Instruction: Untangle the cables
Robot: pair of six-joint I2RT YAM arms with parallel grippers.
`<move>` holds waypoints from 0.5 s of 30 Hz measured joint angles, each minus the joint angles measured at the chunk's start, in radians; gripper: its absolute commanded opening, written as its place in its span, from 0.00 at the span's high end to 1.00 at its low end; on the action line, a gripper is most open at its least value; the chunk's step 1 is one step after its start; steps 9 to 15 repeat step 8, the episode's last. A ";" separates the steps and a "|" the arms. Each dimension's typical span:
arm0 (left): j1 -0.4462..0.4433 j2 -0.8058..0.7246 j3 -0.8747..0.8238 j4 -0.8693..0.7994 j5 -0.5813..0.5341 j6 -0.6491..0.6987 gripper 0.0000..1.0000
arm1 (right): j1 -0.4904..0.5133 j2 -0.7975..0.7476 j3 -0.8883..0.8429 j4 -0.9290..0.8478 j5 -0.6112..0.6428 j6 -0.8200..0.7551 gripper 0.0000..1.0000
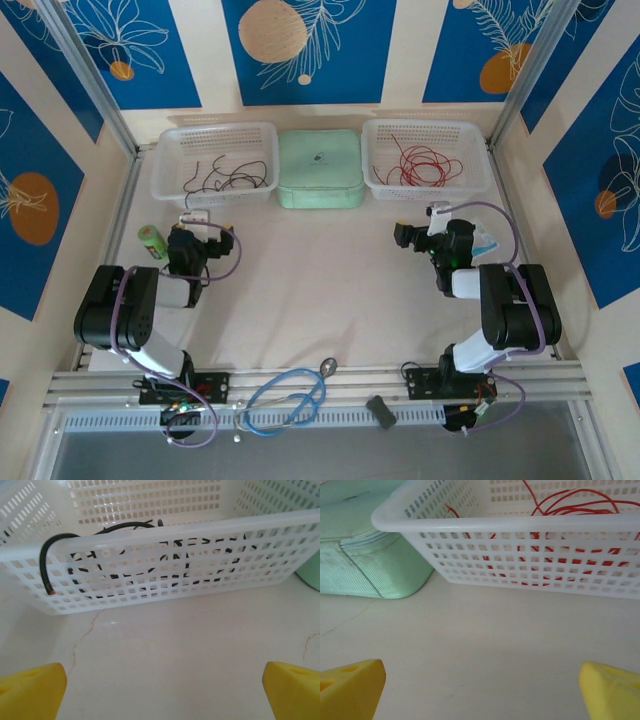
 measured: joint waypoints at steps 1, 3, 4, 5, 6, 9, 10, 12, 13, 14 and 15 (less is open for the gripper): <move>0.000 0.000 0.000 -0.006 0.010 0.003 0.00 | 0.001 0.000 0.000 -0.002 0.000 0.000 0.01; 0.000 0.000 0.000 -0.022 0.027 0.011 0.00 | 0.000 0.000 0.000 -0.003 0.001 0.000 0.01; 0.001 0.000 0.000 -0.027 0.034 0.012 0.00 | 0.000 0.000 0.000 -0.003 0.001 0.000 0.01; 0.001 0.000 0.000 -0.031 0.039 0.014 0.00 | 0.000 0.000 0.000 -0.003 0.001 0.000 0.01; 0.002 0.000 0.000 -0.035 0.043 0.015 0.00 | 0.000 0.000 0.000 -0.003 0.003 0.000 0.01; 0.002 0.000 0.000 -0.037 0.049 0.015 0.00 | 0.000 0.000 0.000 -0.003 0.003 0.000 0.01; 0.002 0.000 0.000 -0.037 0.049 0.015 0.00 | 0.000 0.000 0.000 -0.003 0.003 0.000 0.01; 0.002 0.000 0.000 -0.037 0.049 0.015 0.00 | 0.000 0.000 0.000 -0.003 0.003 0.000 0.01; 0.002 0.000 0.000 -0.037 0.049 0.015 0.00 | 0.000 0.000 0.000 -0.003 0.003 0.000 0.01; 0.002 0.000 0.000 -0.037 0.049 0.015 0.00 | 0.000 0.000 0.000 -0.003 0.003 0.000 0.01; 0.002 0.000 0.000 -0.037 0.049 0.015 0.00 | 0.000 0.000 0.000 -0.003 0.003 0.000 0.01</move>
